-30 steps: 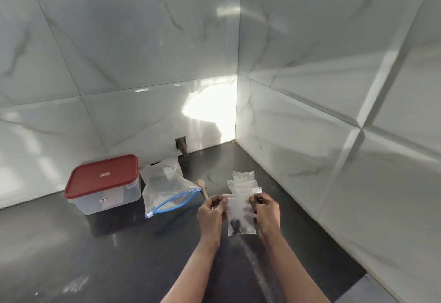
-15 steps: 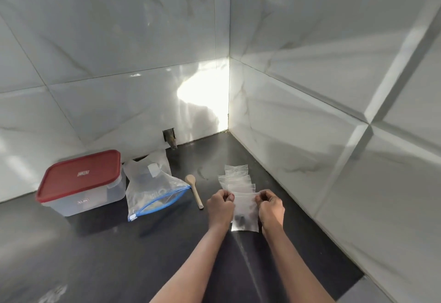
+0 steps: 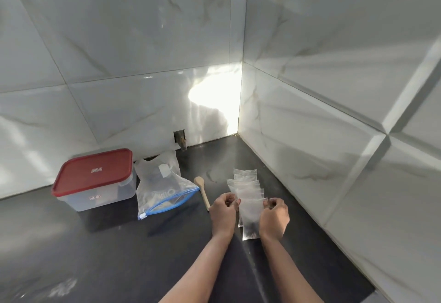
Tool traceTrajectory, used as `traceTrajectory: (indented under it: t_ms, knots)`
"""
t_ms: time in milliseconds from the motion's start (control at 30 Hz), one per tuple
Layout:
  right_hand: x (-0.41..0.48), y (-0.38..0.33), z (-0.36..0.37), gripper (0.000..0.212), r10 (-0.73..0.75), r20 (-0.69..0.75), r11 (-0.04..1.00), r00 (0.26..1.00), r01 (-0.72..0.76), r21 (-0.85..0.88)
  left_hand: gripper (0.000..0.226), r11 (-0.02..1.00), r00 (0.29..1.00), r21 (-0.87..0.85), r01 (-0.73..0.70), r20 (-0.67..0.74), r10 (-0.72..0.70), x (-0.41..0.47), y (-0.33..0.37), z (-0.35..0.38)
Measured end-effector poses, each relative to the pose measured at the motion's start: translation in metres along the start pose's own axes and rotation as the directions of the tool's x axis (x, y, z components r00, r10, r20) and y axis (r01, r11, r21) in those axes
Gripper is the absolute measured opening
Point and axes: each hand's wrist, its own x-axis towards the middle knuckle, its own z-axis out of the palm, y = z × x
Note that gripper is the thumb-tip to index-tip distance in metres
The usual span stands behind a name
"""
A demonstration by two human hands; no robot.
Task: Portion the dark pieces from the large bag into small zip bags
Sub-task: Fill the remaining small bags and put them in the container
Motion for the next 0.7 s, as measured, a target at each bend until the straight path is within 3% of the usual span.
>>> traceTrajectory:
  t_ms: [100,233,333,467,533,600,700]
  knots:
    - [-0.011,-0.005,0.012,0.020,-0.222,-0.178,0.968,0.959,0.195,-0.156,0.016,0.998,0.995,0.022,-0.060,-0.076,0.061,0.000,-0.001,-0.018]
    - [-0.035,-0.025,0.032,0.021,-0.438,-0.033,0.892,0.898,0.430,-0.139,0.016,0.994,0.957,0.023,-0.107,-0.268,0.109,0.000,-0.002,-0.054]
    - [-0.062,-0.031,0.055,0.024,-0.639,0.130,0.745,0.758,0.652,-0.140,0.017,0.996,0.898,0.011,-0.089,-0.431,0.085,0.003,-0.007,-0.085]
    - [-0.103,-0.038,0.083,0.040,-0.806,0.327,0.494,0.493,0.865,-0.085,0.027,0.998,0.791,-0.068,0.010,-0.610,-0.049,0.011,-0.022,-0.130]
    - [-0.120,-0.042,0.093,0.058,-0.820,0.436,0.375,0.371,0.924,-0.081,0.033,0.984,0.761,-0.144,0.108,-0.625,-0.175,0.015,-0.030,-0.151]
    - [-0.132,-0.045,0.101,0.071,-0.804,0.524,0.271,0.282,0.958,-0.100,0.040,0.960,0.775,-0.196,0.201,-0.567,-0.278,0.018,-0.041,-0.164]
    - [-0.145,-0.048,0.117,0.076,-0.774,0.592,0.195,0.224,0.974,-0.113,0.043,0.930,0.823,-0.239,0.280,-0.439,-0.361,0.026,-0.064,-0.174]
